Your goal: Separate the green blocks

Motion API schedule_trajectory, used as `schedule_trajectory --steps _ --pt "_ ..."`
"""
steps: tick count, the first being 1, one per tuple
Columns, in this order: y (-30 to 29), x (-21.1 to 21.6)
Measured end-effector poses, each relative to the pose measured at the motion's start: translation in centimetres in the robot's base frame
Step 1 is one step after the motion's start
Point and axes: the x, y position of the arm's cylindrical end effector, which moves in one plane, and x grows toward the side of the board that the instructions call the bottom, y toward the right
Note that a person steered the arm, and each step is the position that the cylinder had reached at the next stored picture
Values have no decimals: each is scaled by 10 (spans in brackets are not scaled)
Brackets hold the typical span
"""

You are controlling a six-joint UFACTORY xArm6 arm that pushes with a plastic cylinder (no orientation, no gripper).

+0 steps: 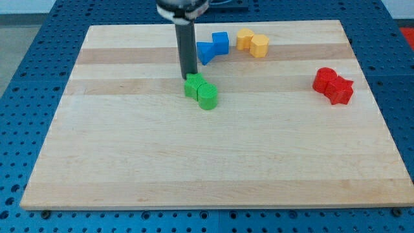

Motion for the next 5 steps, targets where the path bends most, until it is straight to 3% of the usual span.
schedule_trajectory --steps 2,3,5 --pt "-87 -5" --pt "-86 35" --pt "17 40"
